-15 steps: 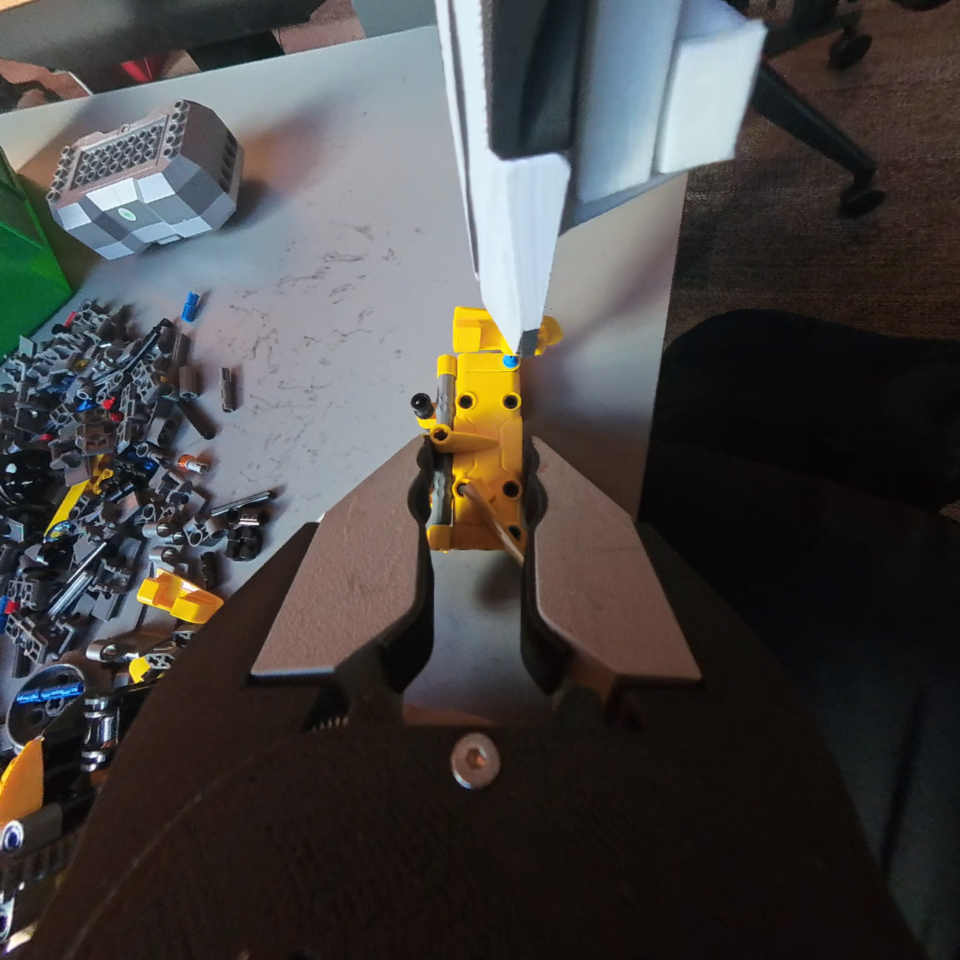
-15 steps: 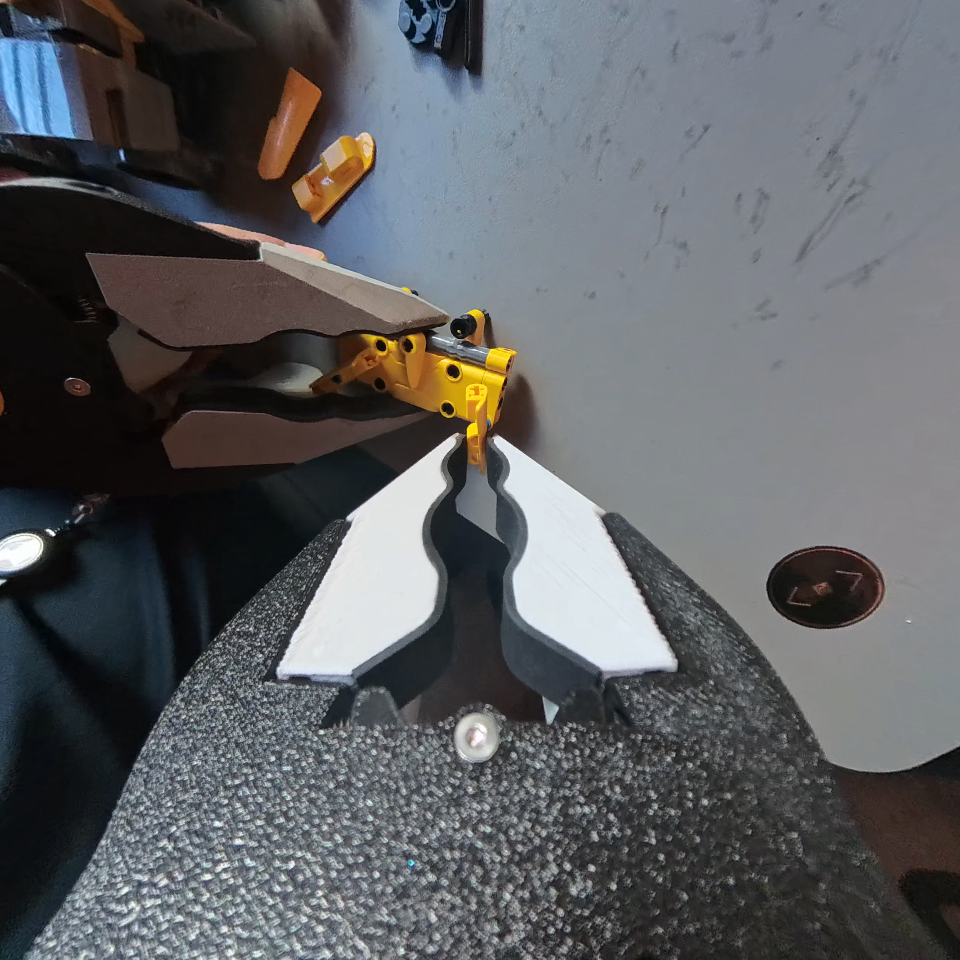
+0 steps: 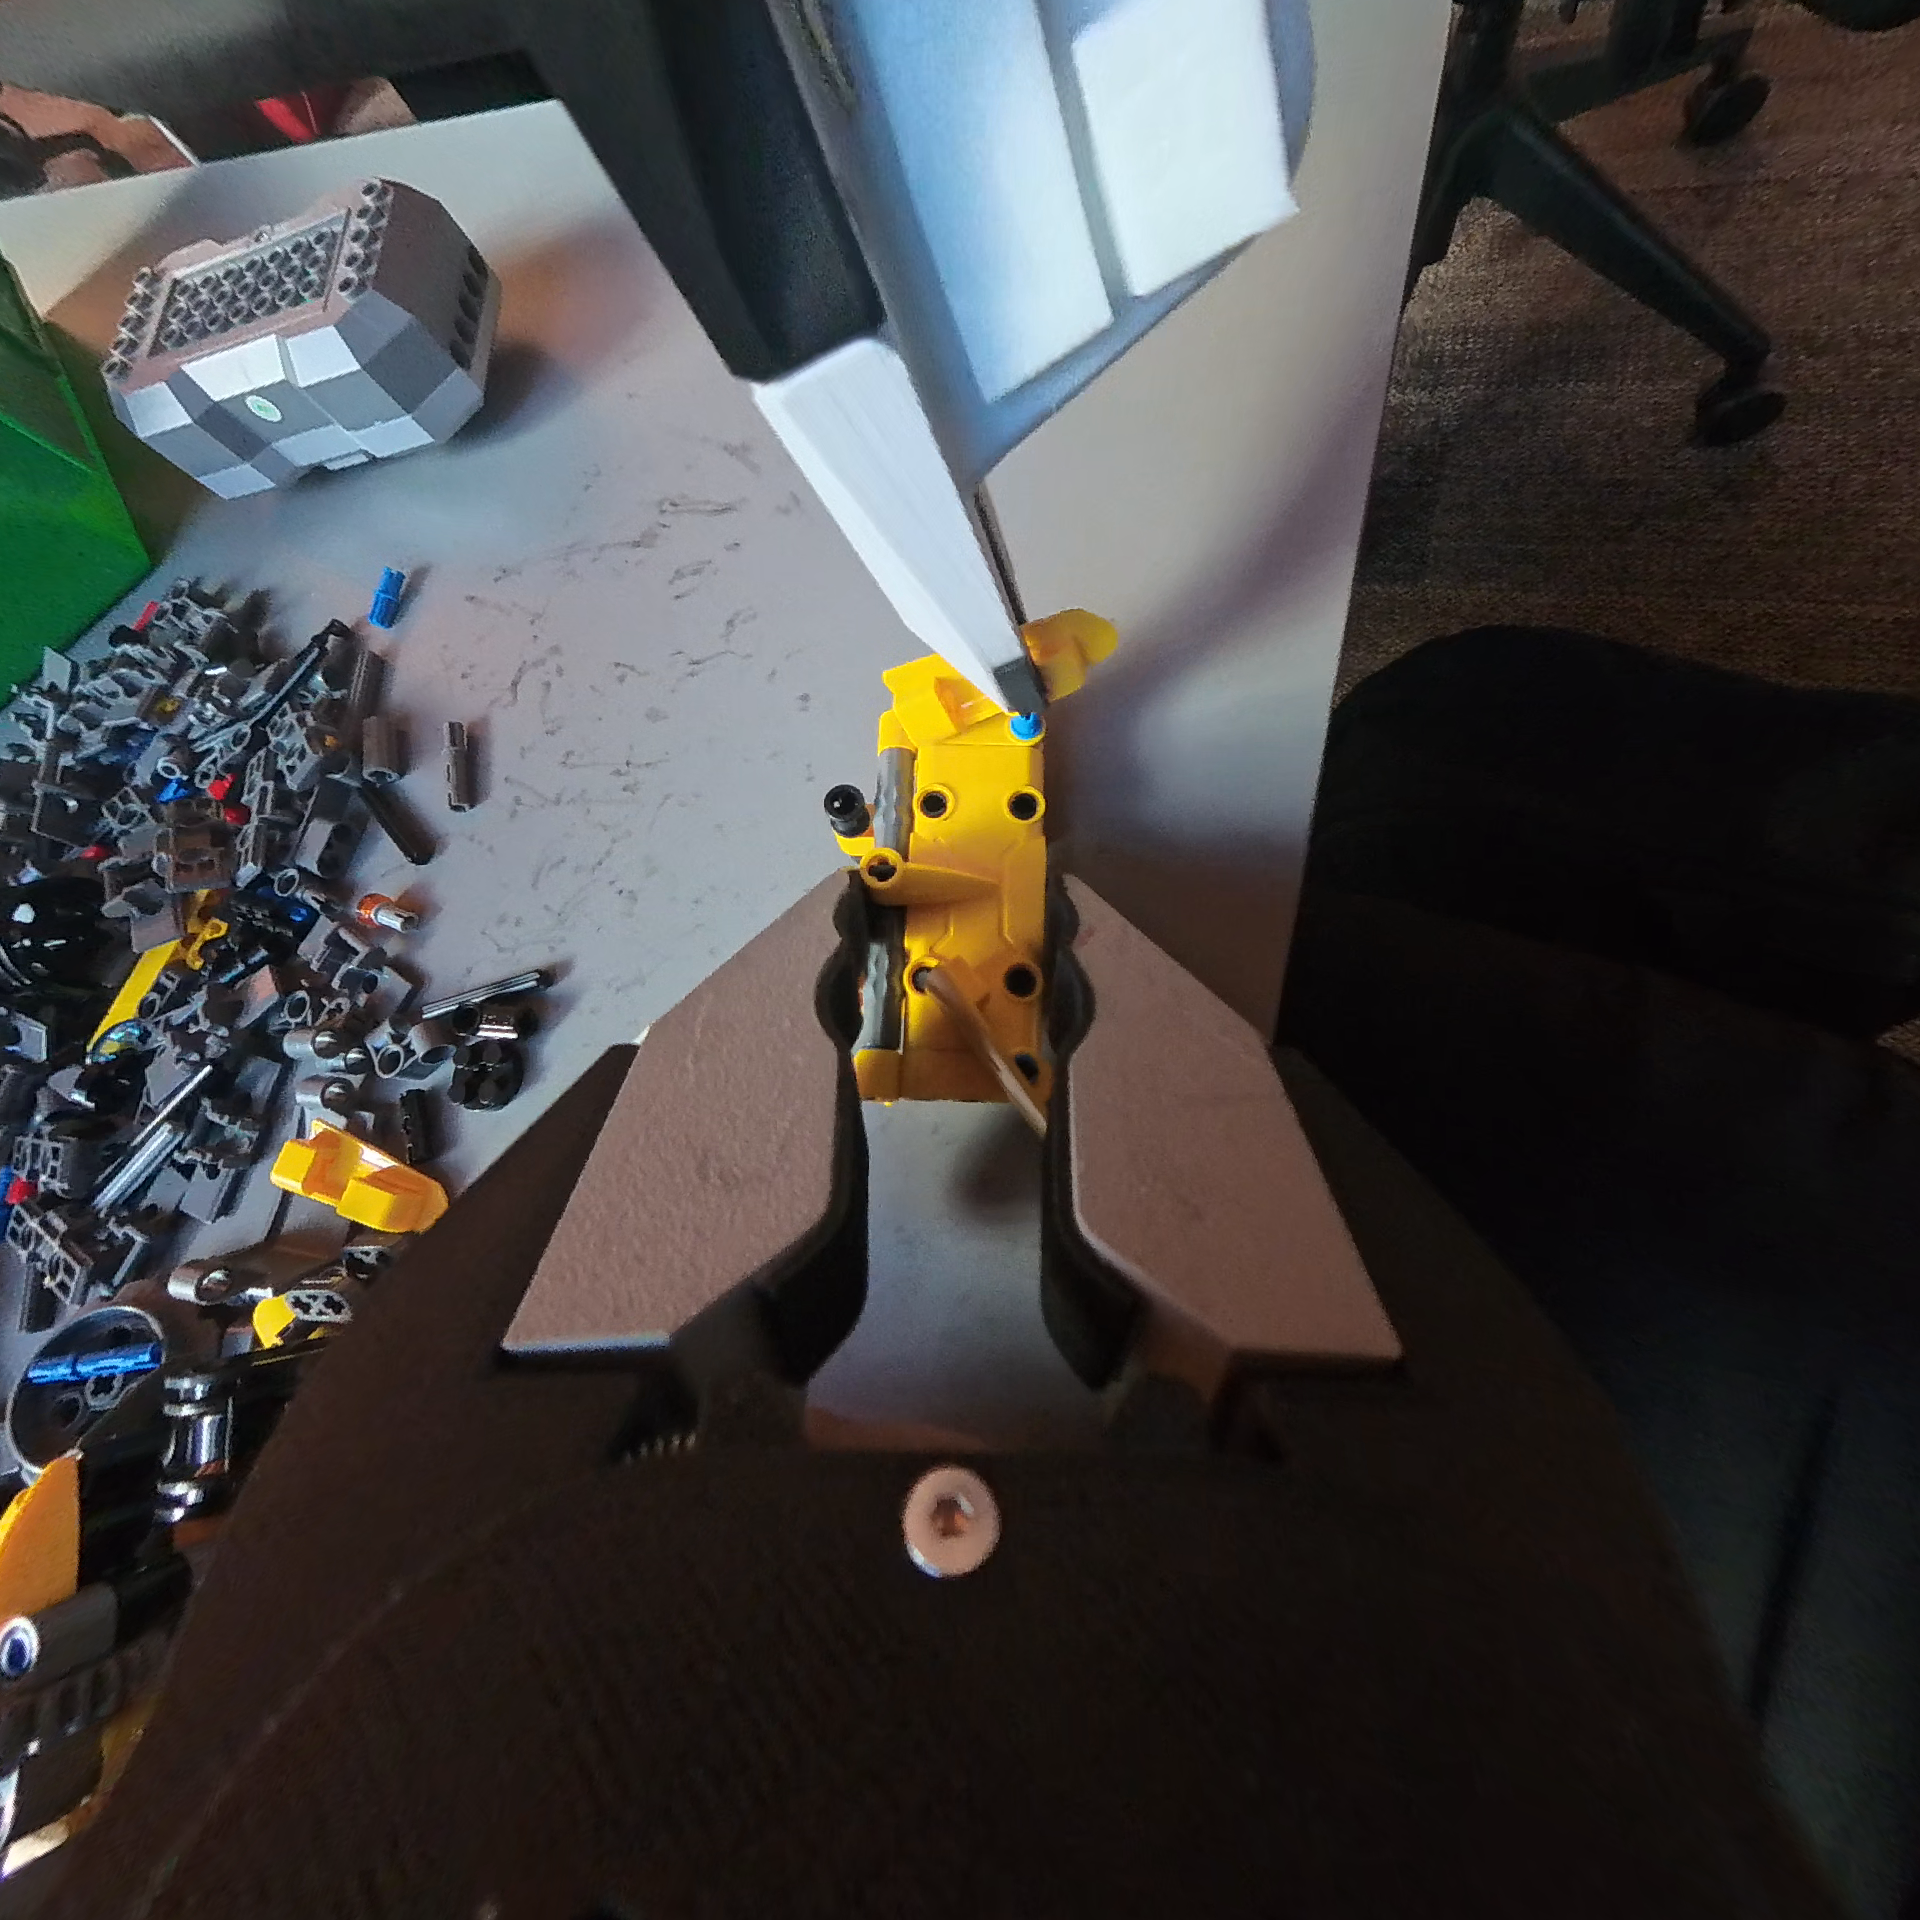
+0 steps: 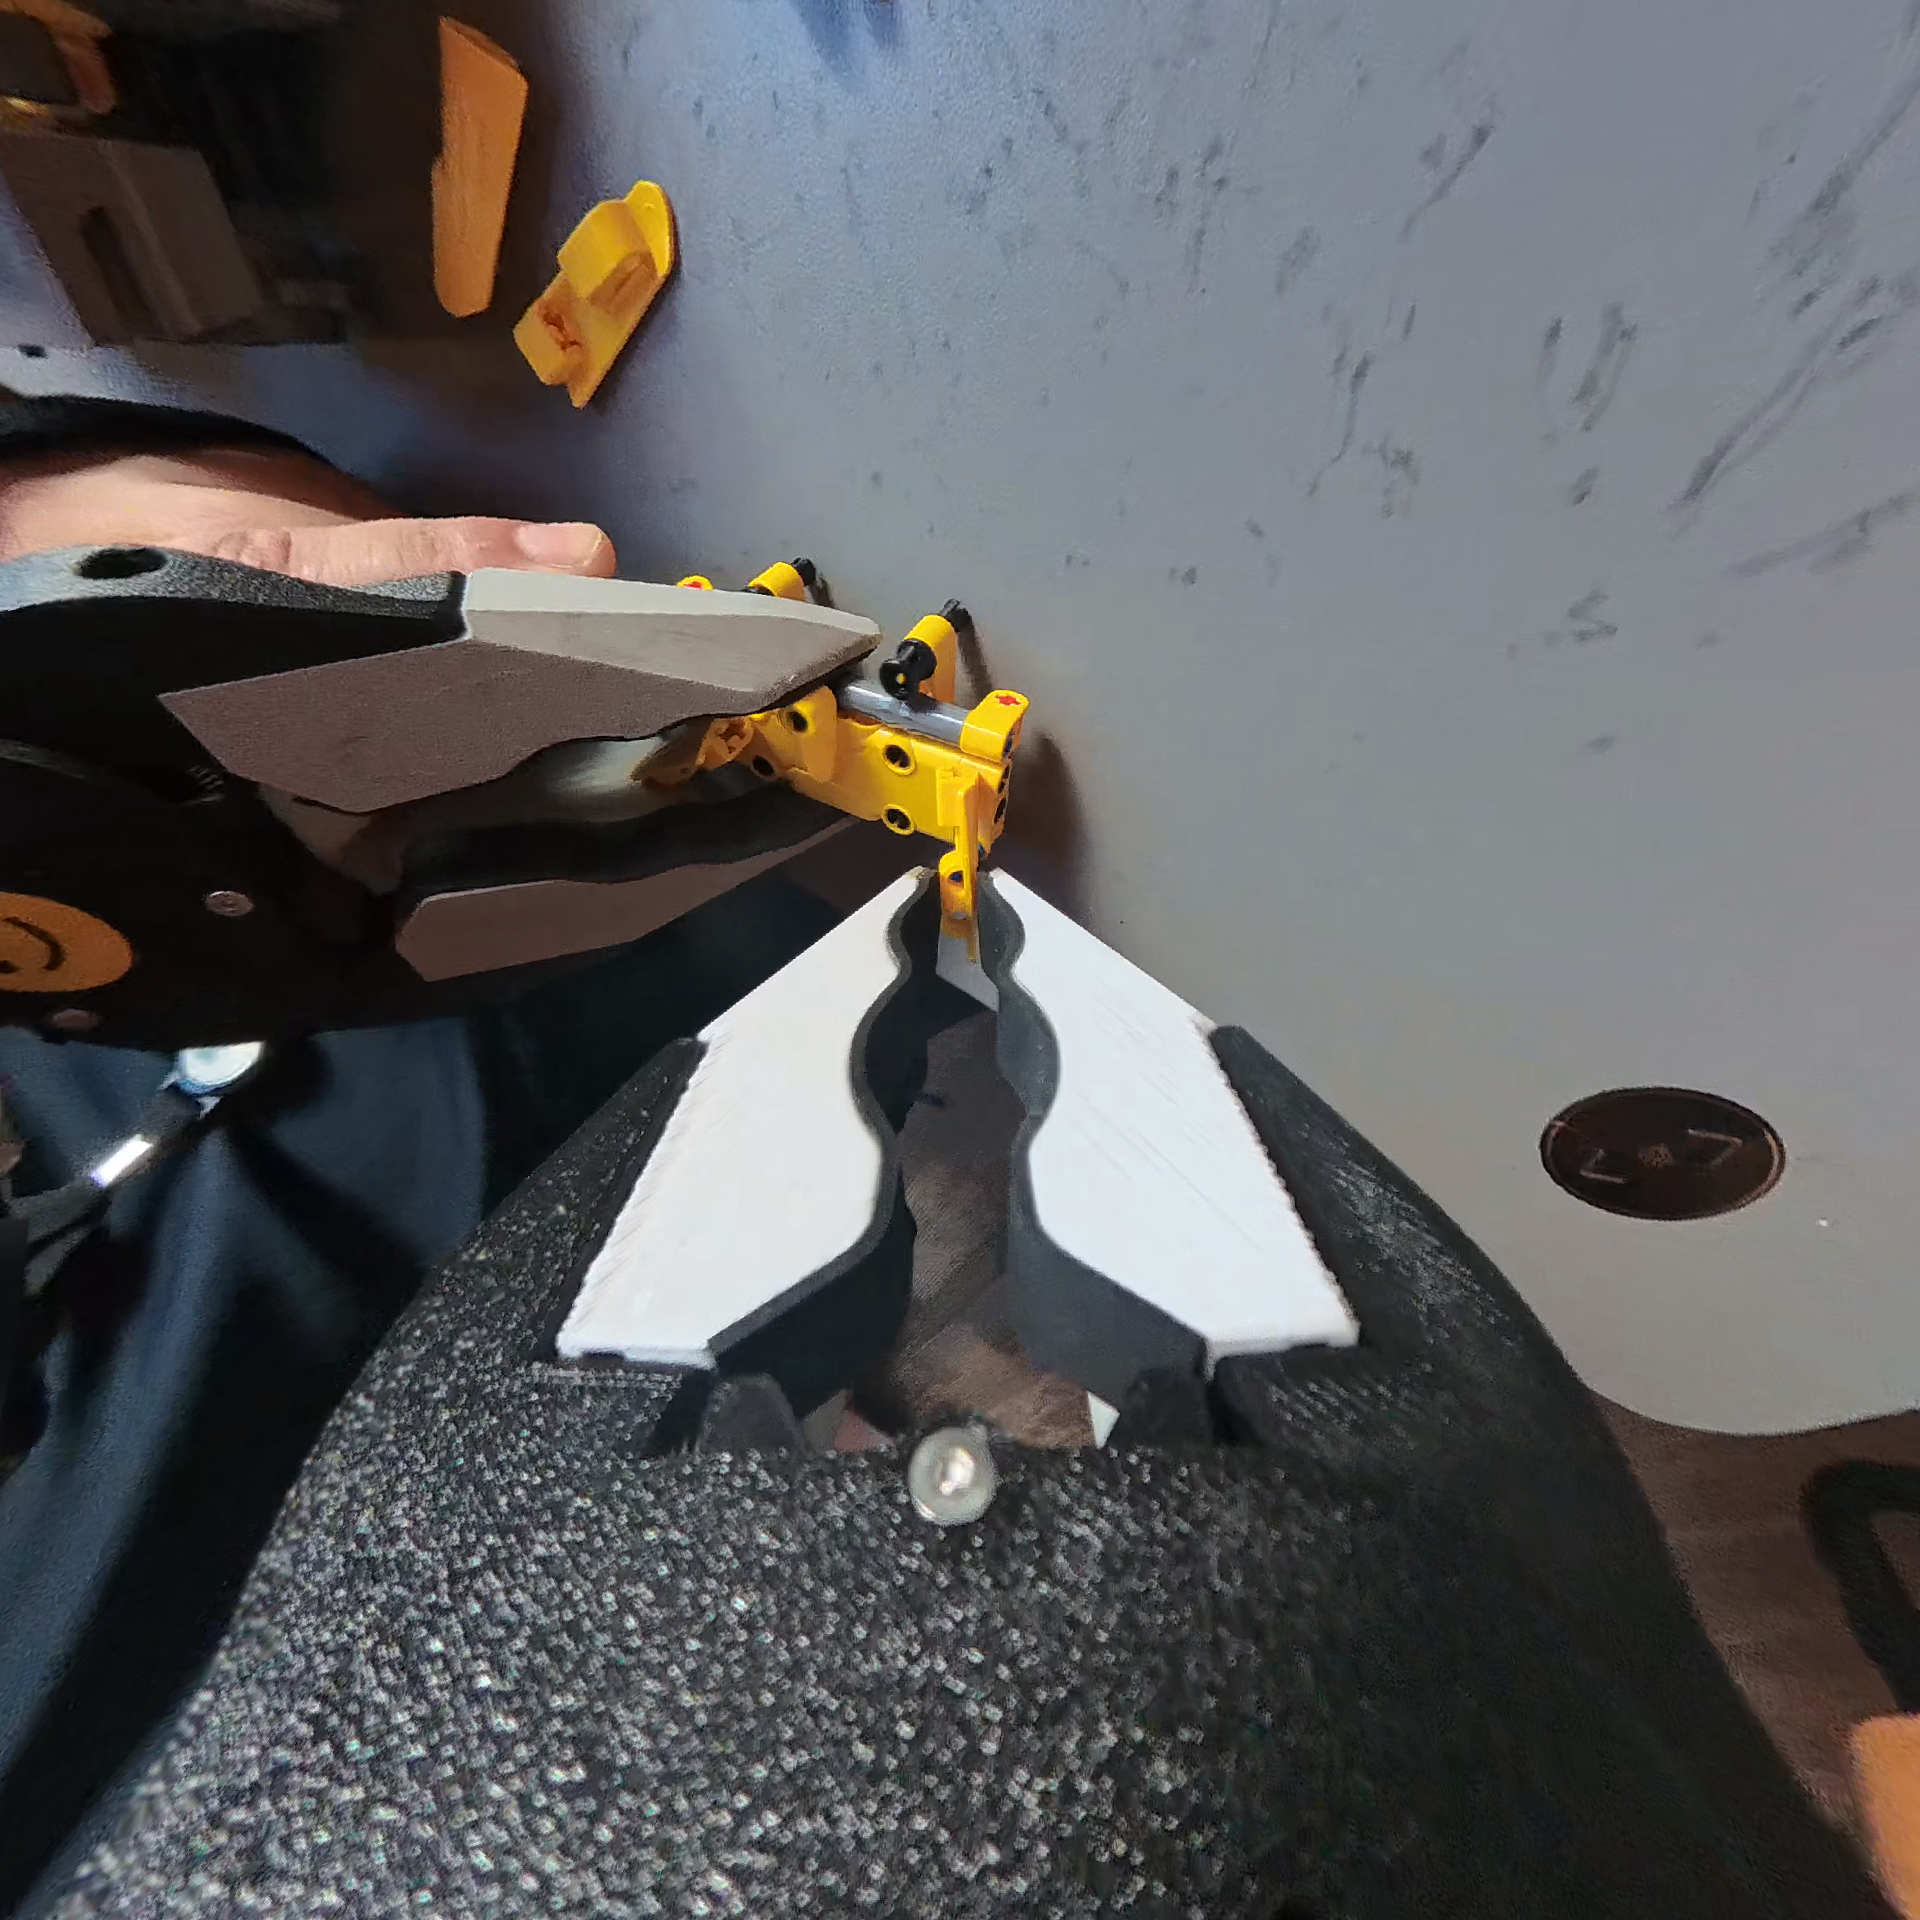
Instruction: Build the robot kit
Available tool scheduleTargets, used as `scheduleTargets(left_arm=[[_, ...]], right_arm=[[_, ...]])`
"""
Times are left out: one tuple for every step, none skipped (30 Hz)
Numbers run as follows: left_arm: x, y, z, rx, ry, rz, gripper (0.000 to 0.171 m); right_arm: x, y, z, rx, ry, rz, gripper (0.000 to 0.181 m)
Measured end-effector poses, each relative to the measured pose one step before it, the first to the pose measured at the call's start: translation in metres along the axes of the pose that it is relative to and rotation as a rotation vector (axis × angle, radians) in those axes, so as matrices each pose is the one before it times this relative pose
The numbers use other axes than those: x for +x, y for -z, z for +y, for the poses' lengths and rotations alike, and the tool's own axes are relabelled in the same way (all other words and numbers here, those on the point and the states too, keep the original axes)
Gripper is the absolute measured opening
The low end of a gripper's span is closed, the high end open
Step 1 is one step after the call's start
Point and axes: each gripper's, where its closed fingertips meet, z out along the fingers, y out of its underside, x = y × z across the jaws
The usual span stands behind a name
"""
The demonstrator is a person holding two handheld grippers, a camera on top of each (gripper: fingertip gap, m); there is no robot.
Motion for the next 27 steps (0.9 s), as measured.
scheduleTargets(left_arm=[[-0.00009, -0.00011, -0.00003, -0.00042, 0.0028, 0.0017, 0.030], [-0.00005, -0.00003, -0.00010, -0.00002, 0.0031, 0.0024, 0.031], [-0.00003, -0.00007, 0.00013, -0.00043, 0.0025, 0.0020, 0.031], [-0.00002, 0.00006, -0.00002, -0.00016, 0.0011, 0.0004, 0.031], [0.00002, -0.00006, 0.00003, 0.00009, -0.0002, -0.0009, 0.031], [-0.00008, 0.00003, 0.00005, -0.00037, 0.0015, -0.0013, 0.031], [0.00006, 0.00004, -0.00009, -0.00029, 0.0021, -0.0009, 0.031], [-0.00004, 0.00006, -0.00003, 0.00019, -0.0005, -0.0016, 0.031], [0.00006, 0.00005, -0.00003, -0.00025, 0.0007, -0.0018, 0.031], [-0.00001, -0.00004, 0.00009, -0.00080, 0.0005, -0.0019, 0.031], [0.00002, 0.00004, -0.00027, 0.00137, 0.0000, -0.0012, 0.030], [0.00002, 0.00000, -0.00041, 0.00193, 0.0014, -0.0002, 0.030], [0.00048, 0.00010, -0.00076, 0.00334, 0.0010, 0.0021, 0.031], [-0.00015, 0.00067, -0.00305, 0.01654, 0.0009, -0.0046, 0.031], [-0.00032, 0.00018, -0.00075, 0.00189, -0.0048, -0.0072, 0.031], [-0.00008, -0.00001, -0.00036, 0.00367, -0.0063, -0.0043, 0.031], [-0.00005, 0.00010, -0.00019, 0.00143, 0.0012, 0.0013, 0.031], [-0.00003, -0.00002, -0.00008, 0.00030, 0.0019, 0.0036, 0.031], [0.00004, -0.00010, 0.00049, -0.00447, 0.0000, 0.0023, 0.031], [-0.00003, -0.00040, 0.00125, -0.00787, -0.0009, 0.0007, 0.031], [-0.00028, -0.00033, 0.00117, -0.00535, 0.0019, -0.0011, 0.031], [-0.00029, -0.00036, 0.00186, -0.00988, -0.0005, -0.0009, 0.031], [-0.00092, -0.00030, 0.00102, -0.00438, 0.0003, -0.0043, 0.031], [-0.00015, 0.00006, 0.00002, 0.00044, 0.0040, 0.0026, 0.031], [0.00011, -0.00012, 0.00000, -0.00022, 0.0017, 0.0020, 0.031], [0.00009, -0.00007, -0.00014, -0.00037, 0.0004, 0.0012, 0.031], [0.00014, -0.00019, -0.00018, 0.00039, -0.0004, 0.0018, 0.031]], right_arm=[[-0.00013, -0.00020, 0.00024, 0.0147, 0.0051, 0.0286, 0.006], [-0.00016, -0.00048, 0.00075, 0.0160, 0.0102, 0.0289, 0.006], [-0.00011, -0.00004, 0.00015, 0.0226, 0.0101, 0.0301, 0.006], [0.00007, 0.00007, -0.00020, 0.0260, 0.0123, 0.0301, 0.006], [0.00027, -0.00015, -0.00054, 0.0319, 0.0066, 0.0264, 0.006], [0.00014, -0.00013, -0.00042, 0.0381, 0.0056, 0.0243, 0.006], [0.00014, -0.00013, -0.00019, 0.0427, 0.0061, 0.0224, 0.006], [0.00017, 0.00005, 0.00009, 0.0473, 0.0052, 0.0222, 0.006], [0.00014, -0.00012, 0.00028, 0.0475, 0.0106, 0.0255, 0.007], [0.00012, 0.00009, 0.00009, 0.0449, 0.0160, 0.0266, 0.007], [0.00027, -0.00058, 0.00005, 0.0422, 0.0102, 0.0230, 0.006], [0.00105, -0.00226, 0.00063, 0.0401, 0.0131, 0.0262, 0.007], [0.00113, -0.00353, 0.00097, 0.0386, 0.0104, 0.0257, 0.007], [0.00130, -0.00174, -0.00051, 0.0413, 0.0028, 0.0204, 0.007], [0.00088, -0.00068, -0.00064, 0.0322, -0.0087, 0.0045, 0.007], [0.00029, -0.00038, -0.00055, 0.0267, -0.0235, -0.0111, 0.007], [0.00020, -0.00023, -0.00017, 0.0177, -0.0261, -0.0192, 0.007], [-0.00004, 0.00000, 0.00017, 0.0008, -0.0264, -0.0238, 0.007], [-0.00011, 0.00050, 0.00007, -0.0176, -0.0296, -0.0257, 0.007], [-0.00058, 0.00061, -0.00050, -0.0253, -0.0265, -0.0267, 0.007], [-0.00100, 0.00030, -0.00041, -0.0249, -0.0261, -0.0267, 0.008], [-0.00153, 0.00085, -0.00138, -0.0159, -0.0280, -0.0312, 0.008], [-0.00116, 0.00169, -0.00389, 0.0129, -0.0237, -0.0289, 0.007], [-0.00117, 0.00150, -0.00352, 0.0233, -0.0258, -0.0313, 0.006], [-0.00051, 0.00094, -0.00042, 0.0102, -0.0236, -0.0288, 0.006], [0.00043, 0.00136, 0.00069, 0.0074, -0.0120, -0.0202, 0.006], [0.00071, 0.00156, 0.00065, 0.0121, -0.0021, -0.0098, 0.008]])
